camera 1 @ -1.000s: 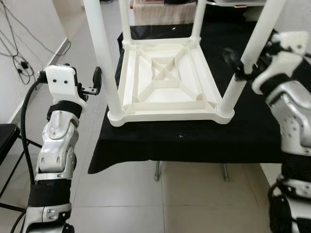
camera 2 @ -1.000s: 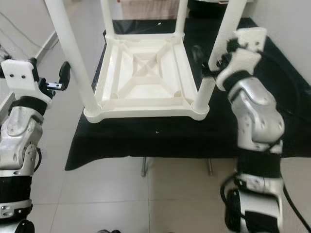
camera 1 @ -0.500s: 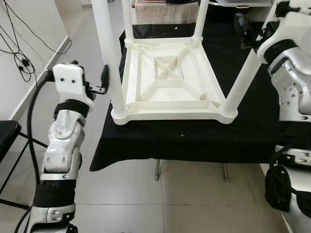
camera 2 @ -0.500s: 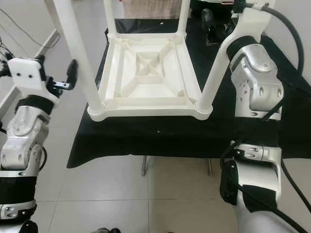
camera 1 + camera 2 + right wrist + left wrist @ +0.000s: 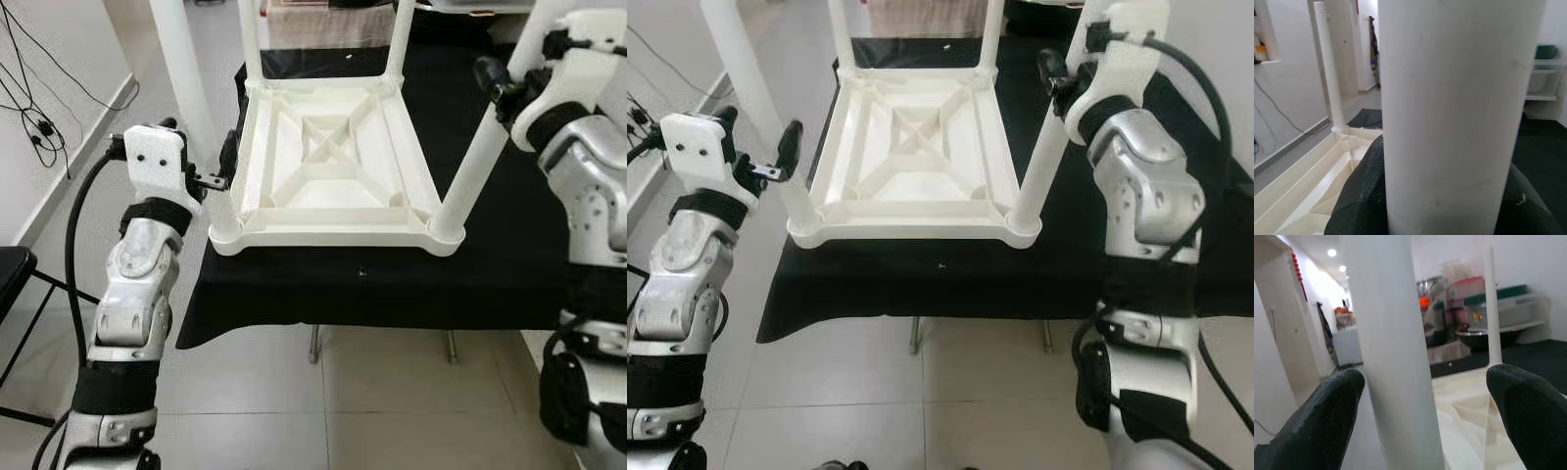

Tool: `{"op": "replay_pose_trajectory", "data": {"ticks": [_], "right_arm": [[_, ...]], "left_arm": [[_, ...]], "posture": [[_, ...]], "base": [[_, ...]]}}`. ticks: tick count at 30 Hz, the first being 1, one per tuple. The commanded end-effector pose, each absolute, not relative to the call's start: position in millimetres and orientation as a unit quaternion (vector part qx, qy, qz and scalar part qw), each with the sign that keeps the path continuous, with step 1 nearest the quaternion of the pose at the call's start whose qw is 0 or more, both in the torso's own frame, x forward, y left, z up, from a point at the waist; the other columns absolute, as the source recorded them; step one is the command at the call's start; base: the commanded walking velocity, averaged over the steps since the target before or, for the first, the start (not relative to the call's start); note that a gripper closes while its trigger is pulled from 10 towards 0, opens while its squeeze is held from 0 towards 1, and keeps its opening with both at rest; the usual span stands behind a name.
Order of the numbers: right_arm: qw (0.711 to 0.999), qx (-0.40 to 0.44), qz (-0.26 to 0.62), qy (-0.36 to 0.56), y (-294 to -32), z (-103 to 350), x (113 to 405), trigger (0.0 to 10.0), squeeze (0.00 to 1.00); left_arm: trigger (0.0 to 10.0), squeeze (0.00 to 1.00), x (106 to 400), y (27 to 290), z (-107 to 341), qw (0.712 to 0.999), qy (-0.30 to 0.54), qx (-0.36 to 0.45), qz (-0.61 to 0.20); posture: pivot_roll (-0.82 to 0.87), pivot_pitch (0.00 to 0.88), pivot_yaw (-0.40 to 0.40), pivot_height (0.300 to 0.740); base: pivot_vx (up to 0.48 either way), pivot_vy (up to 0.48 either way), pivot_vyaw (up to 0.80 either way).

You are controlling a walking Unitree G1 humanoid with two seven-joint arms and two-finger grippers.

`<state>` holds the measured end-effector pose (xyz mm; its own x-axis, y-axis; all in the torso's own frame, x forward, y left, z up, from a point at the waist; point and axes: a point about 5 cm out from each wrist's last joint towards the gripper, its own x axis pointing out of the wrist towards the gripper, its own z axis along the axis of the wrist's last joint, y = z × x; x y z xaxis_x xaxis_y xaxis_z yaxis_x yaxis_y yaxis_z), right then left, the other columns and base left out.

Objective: Building children table

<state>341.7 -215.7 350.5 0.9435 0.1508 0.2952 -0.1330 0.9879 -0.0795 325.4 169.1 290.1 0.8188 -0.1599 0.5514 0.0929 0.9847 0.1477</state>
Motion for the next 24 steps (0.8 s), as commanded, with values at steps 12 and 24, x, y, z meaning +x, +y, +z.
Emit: {"op": "replay_pose_trajectory", "data": {"ticks": [12,24], "right_arm": [[0.992,-0.029,0.09,-0.087,-208,324,340,0.0,0.0],[0.995,-0.03,0.071,-0.057,-208,309,335,0.0,0.0]], "left_arm": [[0.0,0.0,352,194,305,0.961,-0.272,0.052,-0.009],[0.0,0.0,369,188,315,0.967,-0.254,0.016,-0.03]], "posture": [[-0.07,0.154,-0.009,0.74],[-0.07,0.172,0.002,0.74]], "base": [[0.0,0.0,0.0],[0.0,0.0,0.0]]}}
